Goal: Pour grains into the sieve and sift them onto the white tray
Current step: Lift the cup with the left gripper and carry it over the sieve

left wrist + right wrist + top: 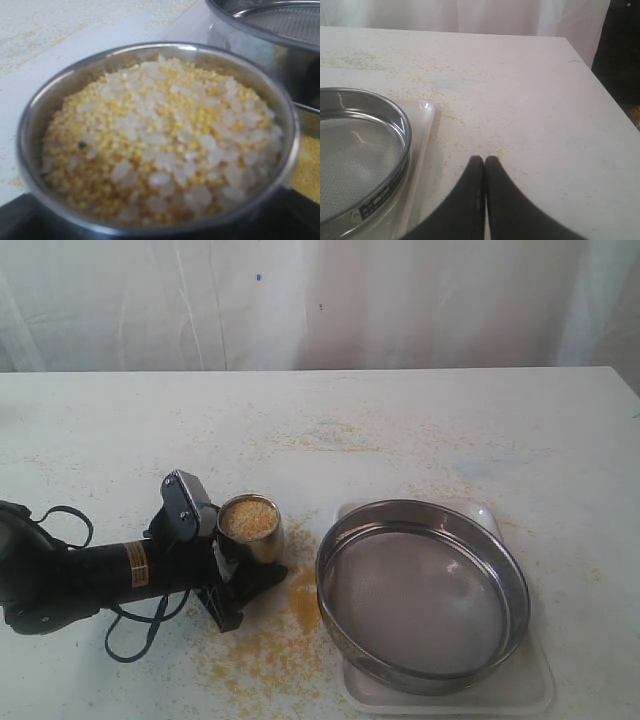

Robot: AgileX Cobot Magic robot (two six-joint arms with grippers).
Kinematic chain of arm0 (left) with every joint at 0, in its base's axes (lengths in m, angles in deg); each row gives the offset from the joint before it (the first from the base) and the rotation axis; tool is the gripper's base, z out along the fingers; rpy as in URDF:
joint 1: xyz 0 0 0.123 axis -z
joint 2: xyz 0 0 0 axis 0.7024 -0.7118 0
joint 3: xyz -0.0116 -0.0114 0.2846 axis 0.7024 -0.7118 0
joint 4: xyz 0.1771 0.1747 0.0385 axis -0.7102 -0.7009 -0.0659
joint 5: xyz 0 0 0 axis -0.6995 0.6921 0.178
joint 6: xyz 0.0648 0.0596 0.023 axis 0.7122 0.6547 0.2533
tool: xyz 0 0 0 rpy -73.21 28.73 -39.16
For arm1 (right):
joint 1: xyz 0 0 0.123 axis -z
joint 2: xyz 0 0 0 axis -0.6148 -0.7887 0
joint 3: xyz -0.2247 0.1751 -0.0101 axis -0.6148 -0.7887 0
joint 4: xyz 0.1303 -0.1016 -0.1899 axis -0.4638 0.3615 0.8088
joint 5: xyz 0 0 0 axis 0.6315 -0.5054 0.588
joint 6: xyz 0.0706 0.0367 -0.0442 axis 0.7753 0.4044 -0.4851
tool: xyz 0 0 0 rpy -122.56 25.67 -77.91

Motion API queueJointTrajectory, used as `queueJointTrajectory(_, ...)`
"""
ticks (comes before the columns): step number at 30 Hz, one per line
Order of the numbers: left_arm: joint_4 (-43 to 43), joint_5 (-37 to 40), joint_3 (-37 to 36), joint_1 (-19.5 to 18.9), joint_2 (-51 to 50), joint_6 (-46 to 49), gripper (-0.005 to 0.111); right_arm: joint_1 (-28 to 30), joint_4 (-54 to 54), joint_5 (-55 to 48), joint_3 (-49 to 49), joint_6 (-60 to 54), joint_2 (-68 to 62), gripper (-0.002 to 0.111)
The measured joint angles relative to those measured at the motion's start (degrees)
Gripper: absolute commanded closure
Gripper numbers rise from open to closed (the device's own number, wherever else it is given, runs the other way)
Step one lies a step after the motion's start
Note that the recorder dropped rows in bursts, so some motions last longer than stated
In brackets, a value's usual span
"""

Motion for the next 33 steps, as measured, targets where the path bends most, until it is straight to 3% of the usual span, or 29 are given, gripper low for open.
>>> queueJointTrajectory(9, 2.3, 3.8, 0.0, 0.0, 5.4, 0.7, 0.107, 0.0, 0.0, 0.0, 0.0, 0.0, 0.0, 0.108)
queueJointTrajectory(25, -4.0, 4.2, -0.1, 0.3, 18.8, -18.3, 0.107, 0.0, 0.0, 0.0, 0.0, 0.0, 0.0, 0.108)
queueJointTrajectory(29, -2.0, 4.2, -0.1, 3.0, 21.3, -19.5, 0.107, 0.0, 0.0, 0.0, 0.0, 0.0, 0.0, 0.108)
queueJointTrajectory(33, 3.1, 4.2, -0.1, 8.9, 21.8, -19.8, 0.107, 0.0, 0.0, 0.0, 0.0, 0.0, 0.0, 0.108)
